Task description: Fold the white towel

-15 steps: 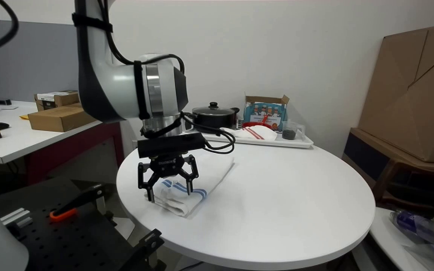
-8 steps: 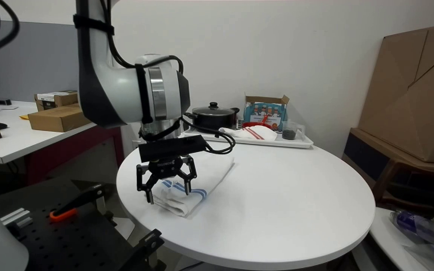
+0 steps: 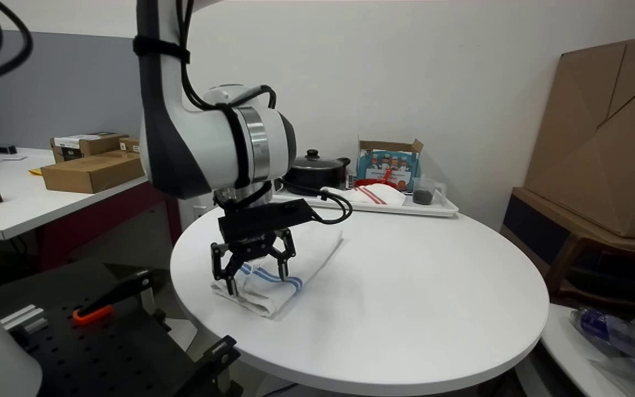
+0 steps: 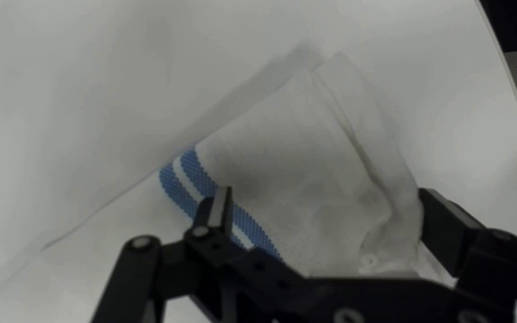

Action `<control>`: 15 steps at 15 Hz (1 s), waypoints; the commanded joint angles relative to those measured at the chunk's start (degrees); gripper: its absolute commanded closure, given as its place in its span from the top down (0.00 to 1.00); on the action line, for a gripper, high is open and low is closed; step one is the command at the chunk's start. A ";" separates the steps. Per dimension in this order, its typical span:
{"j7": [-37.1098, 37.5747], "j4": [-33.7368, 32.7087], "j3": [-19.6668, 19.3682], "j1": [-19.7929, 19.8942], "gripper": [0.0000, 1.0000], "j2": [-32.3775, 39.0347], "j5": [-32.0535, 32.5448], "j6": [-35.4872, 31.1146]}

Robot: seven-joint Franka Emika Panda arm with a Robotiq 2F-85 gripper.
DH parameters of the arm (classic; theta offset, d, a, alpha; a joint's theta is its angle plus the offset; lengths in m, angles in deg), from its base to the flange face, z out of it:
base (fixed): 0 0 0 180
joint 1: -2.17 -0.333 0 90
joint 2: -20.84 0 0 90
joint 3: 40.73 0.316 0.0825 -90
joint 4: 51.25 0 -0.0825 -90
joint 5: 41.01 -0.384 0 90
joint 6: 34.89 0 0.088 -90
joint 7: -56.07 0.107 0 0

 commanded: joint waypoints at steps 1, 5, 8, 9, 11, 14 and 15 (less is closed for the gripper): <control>4.26 -2.34 -2.58 -2.96 1.00 3.16 3.41 -1.58; 6.67 -1.99 -3.97 -4.91 0.98 4.60 4.71 -1.01; 8.35 -1.97 -4.67 -6.11 0.70 5.43 5.56 -1.05; 9.07 -1.93 -4.79 -6.45 0.68 5.34 5.40 -0.88; 10.67 -1.81 -5.23 -7.41 0.53 4.94 4.95 -0.36; 12.49 -0.91 -5.10 -7.98 0.31 3.93 3.30 1.36; 12.41 0.11 -4.35 -7.43 0.24 2.98 1.51 2.87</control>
